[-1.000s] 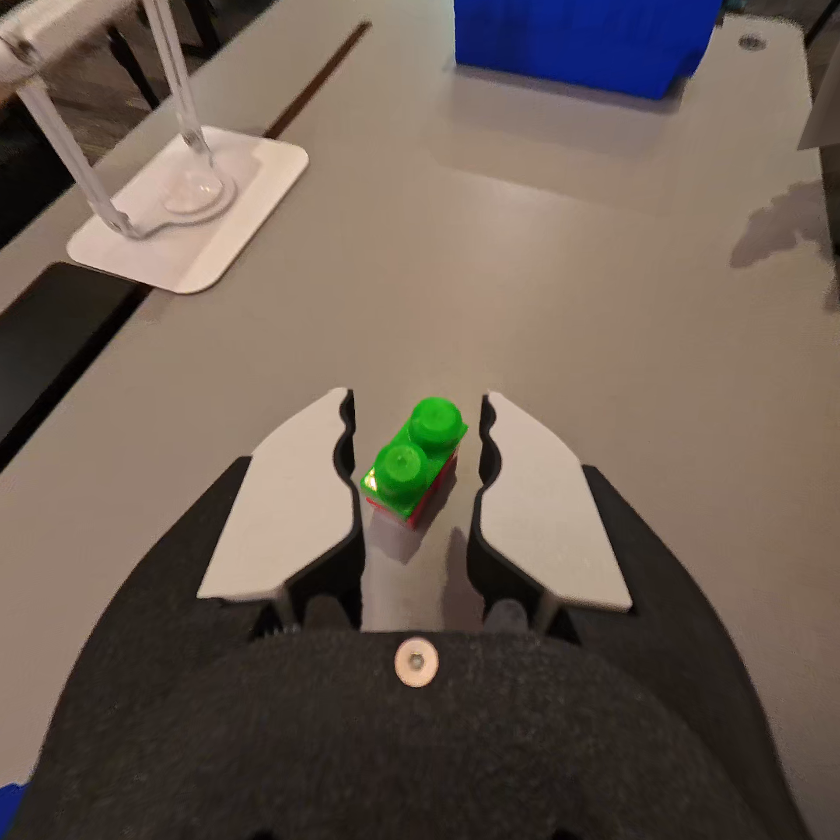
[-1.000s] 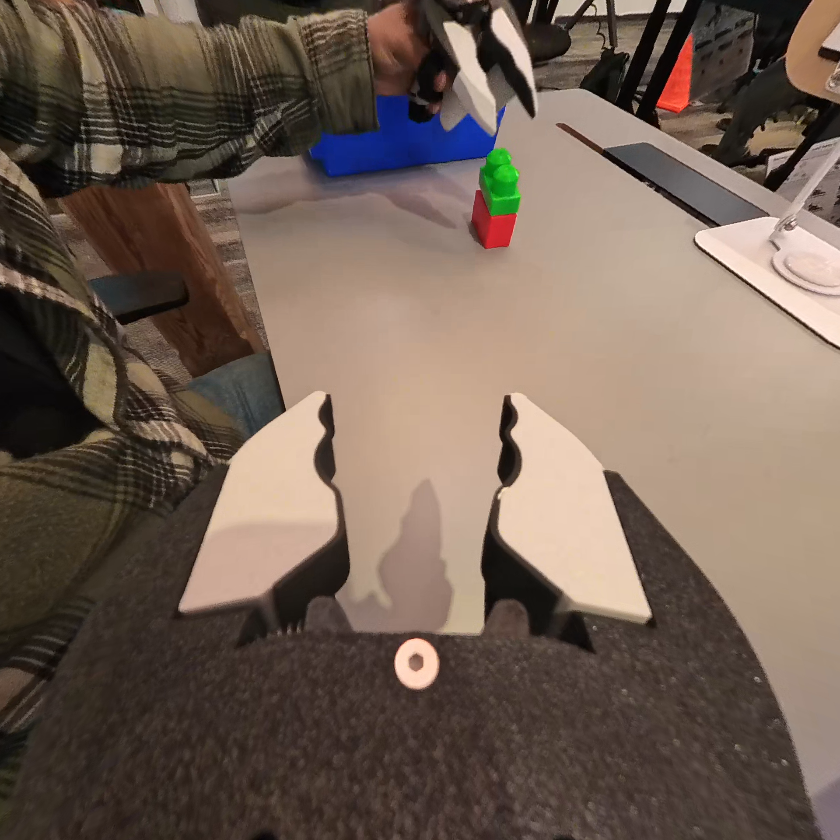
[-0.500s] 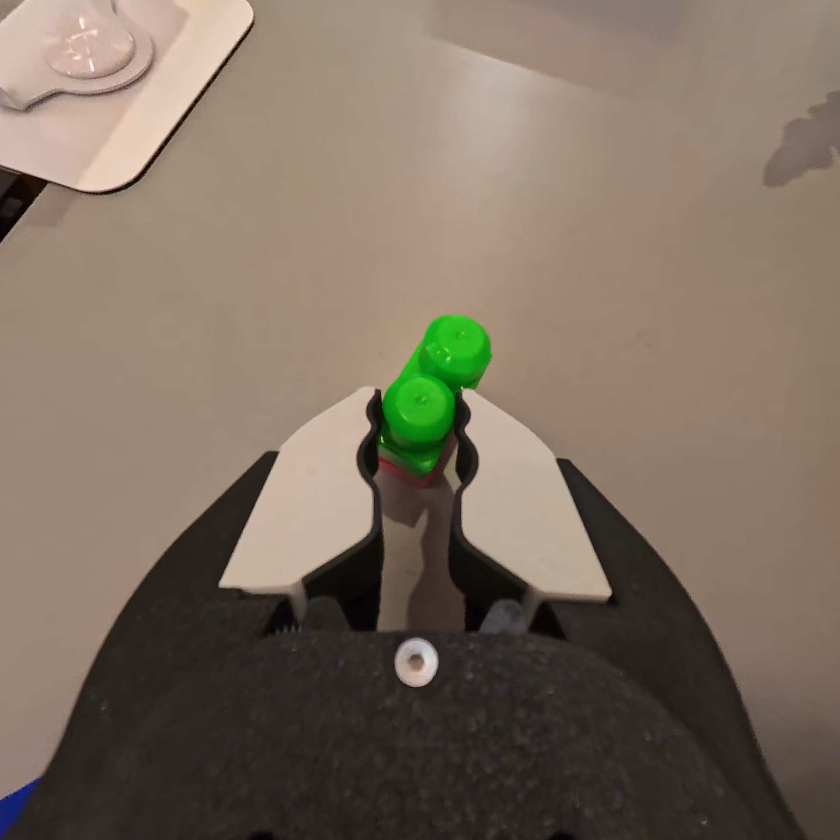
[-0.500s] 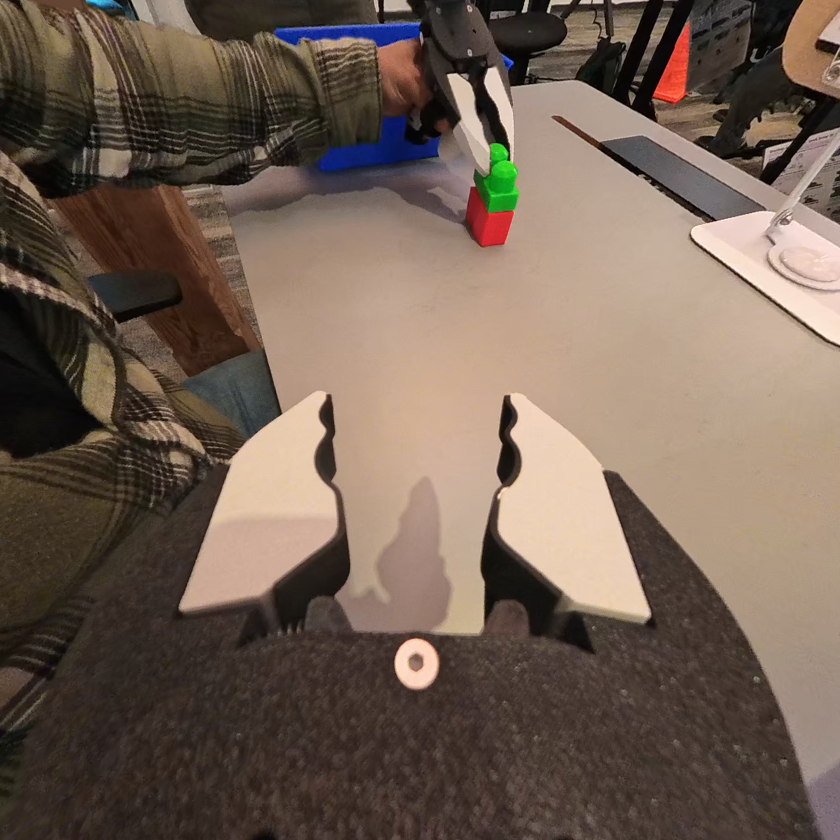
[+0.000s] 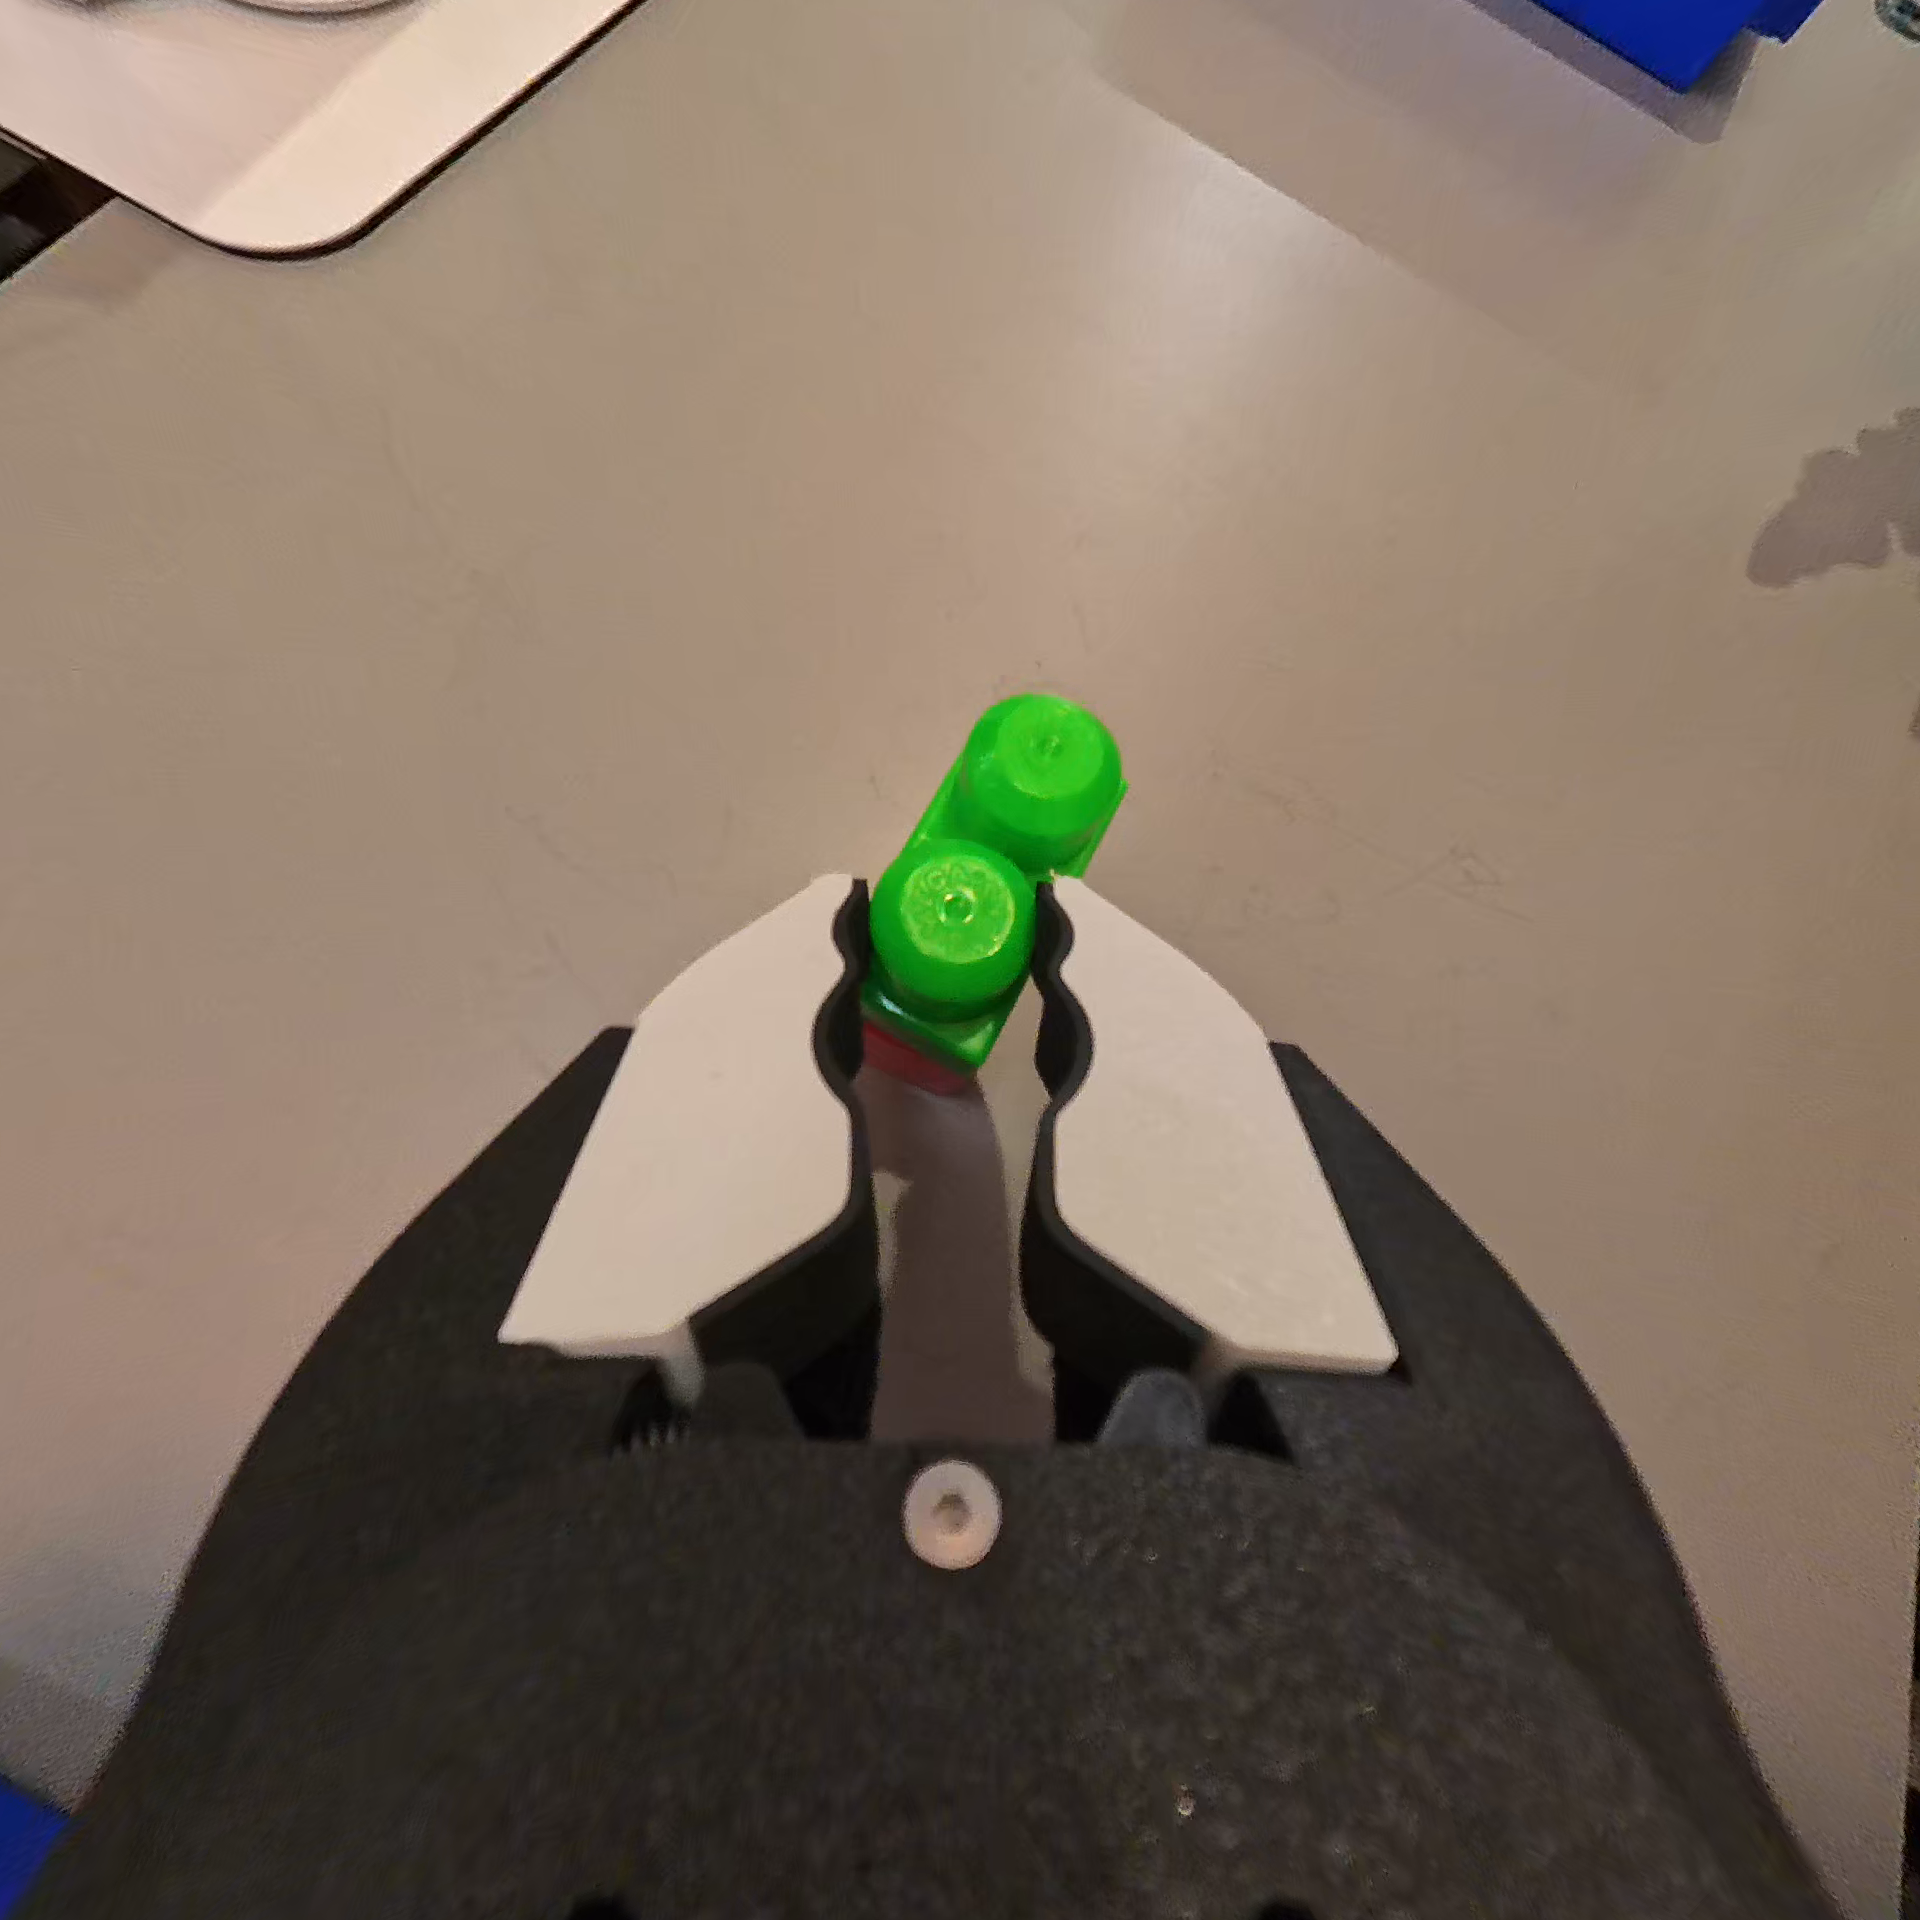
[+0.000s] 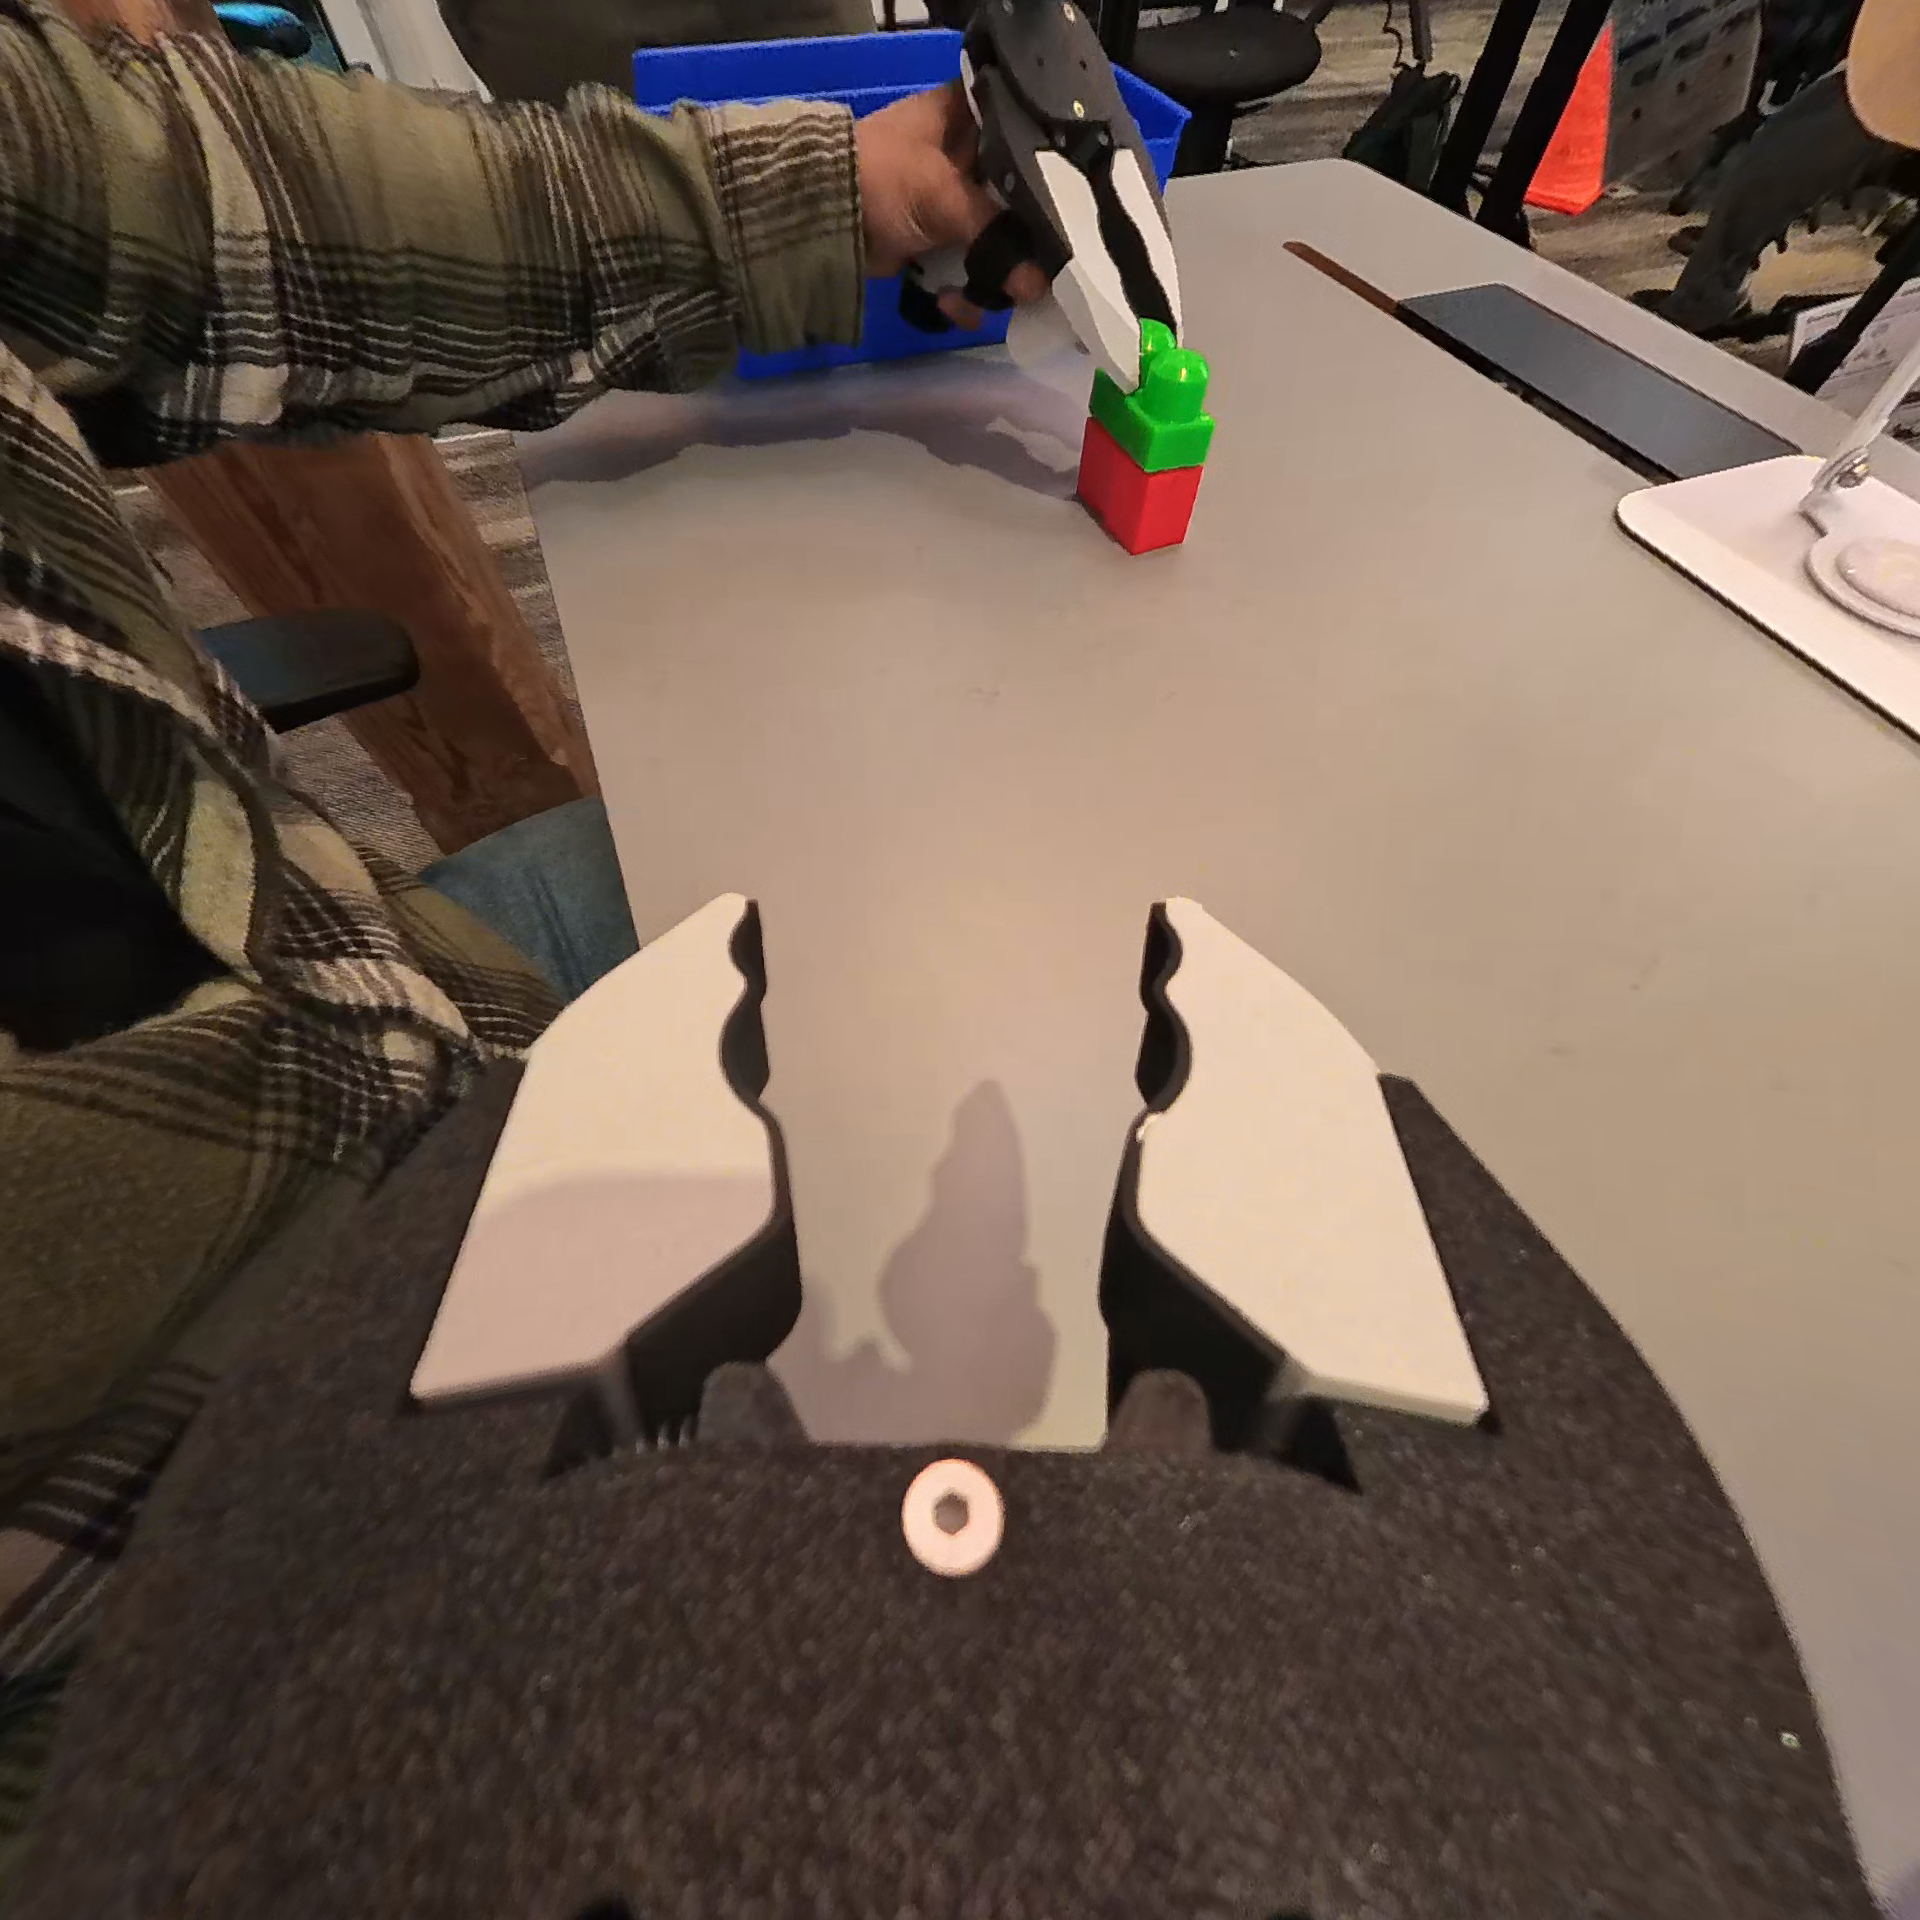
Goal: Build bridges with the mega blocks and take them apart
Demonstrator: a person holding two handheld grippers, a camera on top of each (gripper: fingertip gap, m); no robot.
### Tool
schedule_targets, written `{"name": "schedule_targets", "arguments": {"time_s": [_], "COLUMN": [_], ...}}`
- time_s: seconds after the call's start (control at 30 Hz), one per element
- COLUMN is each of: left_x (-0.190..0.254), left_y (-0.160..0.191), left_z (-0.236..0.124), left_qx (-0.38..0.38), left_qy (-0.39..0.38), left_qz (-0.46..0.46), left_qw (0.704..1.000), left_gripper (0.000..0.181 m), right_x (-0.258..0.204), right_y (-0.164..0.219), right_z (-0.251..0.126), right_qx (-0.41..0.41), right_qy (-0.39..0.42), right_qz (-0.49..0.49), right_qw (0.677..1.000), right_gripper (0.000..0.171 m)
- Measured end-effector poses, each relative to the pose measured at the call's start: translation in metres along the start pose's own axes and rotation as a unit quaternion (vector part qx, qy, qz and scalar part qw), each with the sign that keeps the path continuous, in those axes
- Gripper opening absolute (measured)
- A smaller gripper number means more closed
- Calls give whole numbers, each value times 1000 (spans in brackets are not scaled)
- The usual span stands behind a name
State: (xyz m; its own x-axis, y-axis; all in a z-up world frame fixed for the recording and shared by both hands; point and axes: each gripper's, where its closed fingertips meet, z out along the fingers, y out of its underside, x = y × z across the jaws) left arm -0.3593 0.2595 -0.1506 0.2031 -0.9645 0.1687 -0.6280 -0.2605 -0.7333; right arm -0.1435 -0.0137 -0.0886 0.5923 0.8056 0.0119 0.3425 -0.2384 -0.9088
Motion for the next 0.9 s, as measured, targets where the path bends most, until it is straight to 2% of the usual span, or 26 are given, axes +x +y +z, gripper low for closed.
{"name": "schedule_targets", "arguments": {"time_s": [0.27,0.43,0.57,0.77,0.9], "left_x": [0,1,1,1,1], "left_y": [0,0,0,-1,-1], "left_z": [1,1,1,2,2], "left_qx": [2,-2,2,6,8], "left_qy": [-25,-29,-33,-35,-34], "left_qz": [-12,-21,-21,-24,-23], "left_qw": [1000,999,999,999,999], "left_gripper": [31,31,31,31,31], "right_x": [5,25,61,94,98], "right_y": [-11,-40,-59,-70,-57], "right_z": [13,47,108,229,288], "right_qx": [1,34,35,-6,-73], "right_qy": [-13,-41,-54,-111,-128], "right_qz": [-13,-21,-31,-46,-73], "right_qw": [1000,998,997,993,986], "right_gripper": [70,77,97,100,96]}}
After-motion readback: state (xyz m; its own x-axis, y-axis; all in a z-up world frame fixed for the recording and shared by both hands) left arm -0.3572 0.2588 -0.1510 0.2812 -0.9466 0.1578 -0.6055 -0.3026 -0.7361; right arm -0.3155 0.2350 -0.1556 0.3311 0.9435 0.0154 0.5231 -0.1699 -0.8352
